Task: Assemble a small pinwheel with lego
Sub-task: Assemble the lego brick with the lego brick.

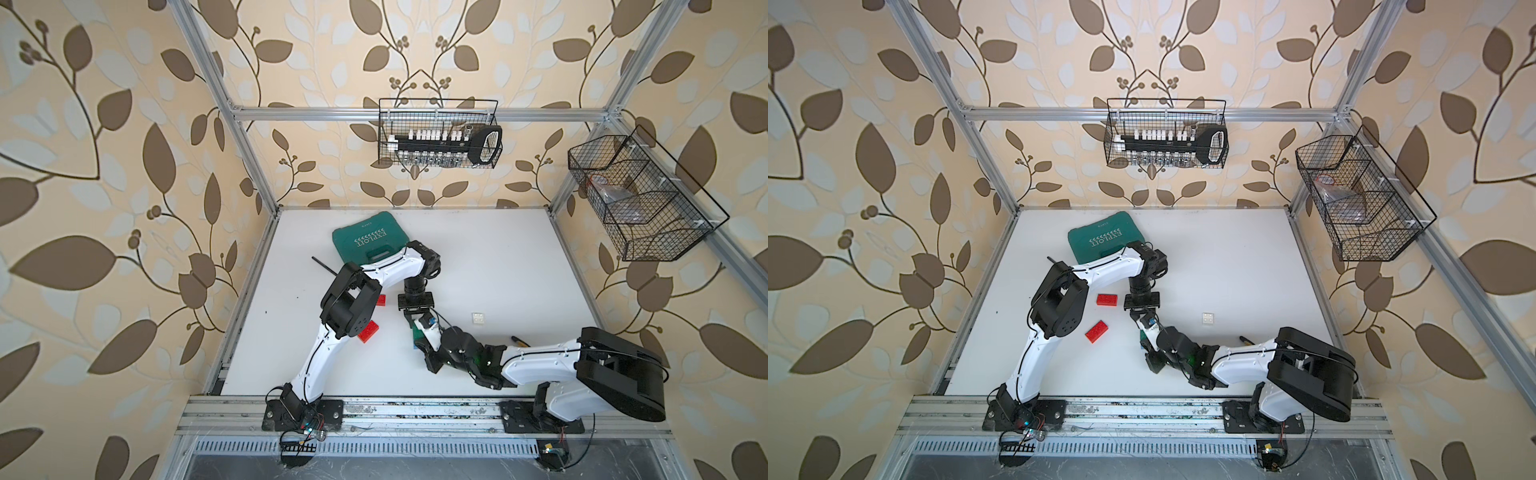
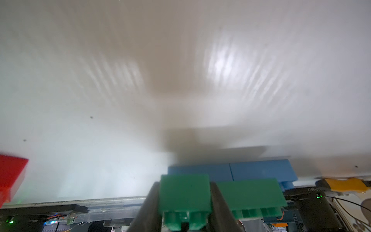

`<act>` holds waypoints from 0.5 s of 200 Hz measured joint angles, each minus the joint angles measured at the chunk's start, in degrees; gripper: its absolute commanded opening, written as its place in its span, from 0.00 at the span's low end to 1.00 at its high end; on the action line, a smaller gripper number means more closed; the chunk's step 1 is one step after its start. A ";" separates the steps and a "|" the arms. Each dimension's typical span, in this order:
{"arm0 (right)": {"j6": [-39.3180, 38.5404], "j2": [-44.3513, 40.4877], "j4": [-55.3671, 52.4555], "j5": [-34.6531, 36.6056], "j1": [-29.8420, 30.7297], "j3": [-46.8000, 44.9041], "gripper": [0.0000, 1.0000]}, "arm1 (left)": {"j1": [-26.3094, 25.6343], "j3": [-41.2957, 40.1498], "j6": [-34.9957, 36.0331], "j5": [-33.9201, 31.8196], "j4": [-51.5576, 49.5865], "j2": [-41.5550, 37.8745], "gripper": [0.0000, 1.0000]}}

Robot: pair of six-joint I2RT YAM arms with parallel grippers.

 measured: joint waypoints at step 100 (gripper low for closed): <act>3.13 -5.27 -2.16 0.46 1.22 -4.44 0.00 | -0.39 -1.11 -0.81 -0.28 1.25 -0.85 0.00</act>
